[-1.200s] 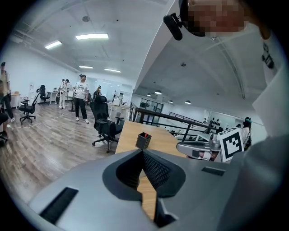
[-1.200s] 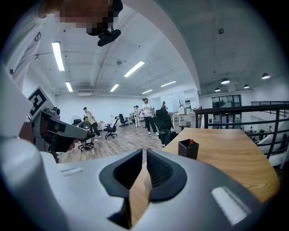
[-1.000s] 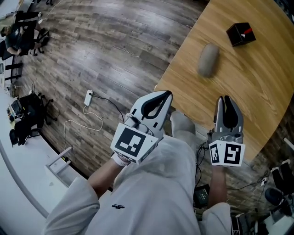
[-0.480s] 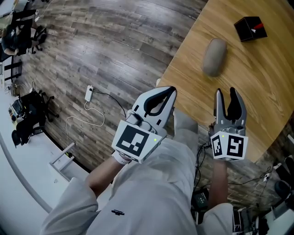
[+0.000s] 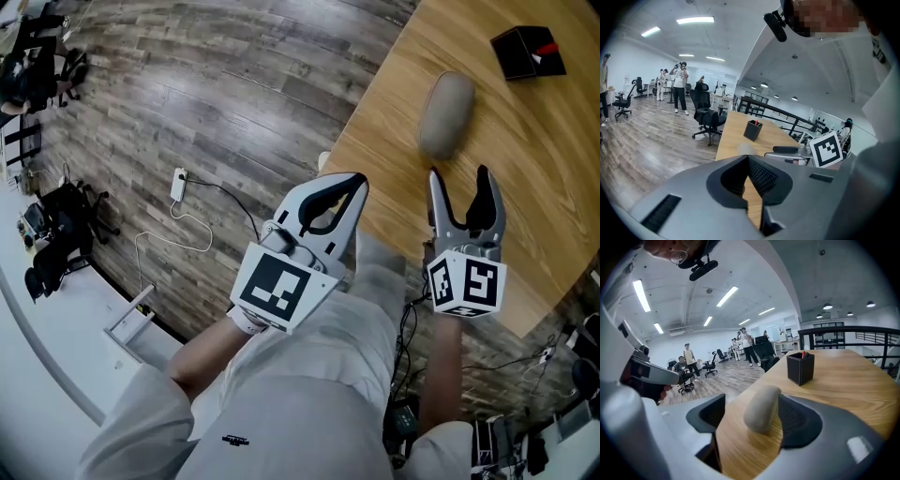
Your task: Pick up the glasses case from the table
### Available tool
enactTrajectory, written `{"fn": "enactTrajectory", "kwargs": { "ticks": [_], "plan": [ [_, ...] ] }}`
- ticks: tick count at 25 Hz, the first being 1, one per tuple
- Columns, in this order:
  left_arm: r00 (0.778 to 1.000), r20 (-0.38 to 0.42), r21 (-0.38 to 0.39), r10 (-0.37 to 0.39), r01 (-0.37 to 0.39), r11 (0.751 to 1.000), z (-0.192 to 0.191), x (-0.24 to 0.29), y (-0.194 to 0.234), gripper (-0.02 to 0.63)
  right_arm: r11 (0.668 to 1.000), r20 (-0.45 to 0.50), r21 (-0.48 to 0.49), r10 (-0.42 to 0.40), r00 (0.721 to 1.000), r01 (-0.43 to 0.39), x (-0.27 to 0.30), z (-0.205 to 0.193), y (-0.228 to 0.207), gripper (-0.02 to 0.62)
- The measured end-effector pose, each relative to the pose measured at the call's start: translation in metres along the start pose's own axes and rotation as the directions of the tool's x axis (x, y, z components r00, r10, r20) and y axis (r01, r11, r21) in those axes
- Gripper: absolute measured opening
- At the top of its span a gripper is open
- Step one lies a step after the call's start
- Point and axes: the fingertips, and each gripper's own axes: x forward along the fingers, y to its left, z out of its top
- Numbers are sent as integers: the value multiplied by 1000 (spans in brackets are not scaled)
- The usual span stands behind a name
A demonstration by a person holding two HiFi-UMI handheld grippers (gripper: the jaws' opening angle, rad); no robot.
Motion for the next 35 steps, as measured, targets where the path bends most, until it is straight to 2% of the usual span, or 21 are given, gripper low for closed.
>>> {"fn": "enactTrajectory", "kwargs": {
  "ticks": [5, 8, 16, 35],
  "plan": [
    [1000, -19, -7, 1, -1, 1000, -7, 12, 9, 6, 999, -22, 38, -25, 999, 26, 17, -18, -8, 492],
    [1000, -25, -8, 2, -2, 1000, -10, 17, 12, 6, 998, -38, 45, -38, 999, 40, 27, -27, -11, 528],
    [999, -48, -14, -9, 8, 1000, -22, 28, 22, 6, 995, -65, 51, -81, 995, 84, 52, -46, -13, 571],
    [997, -79, -43, 0, -3, 999, -28, 44, 49, 6, 984, -137, 25, -170, 976, 175, 99, -66, -33, 572]
  ]
}}
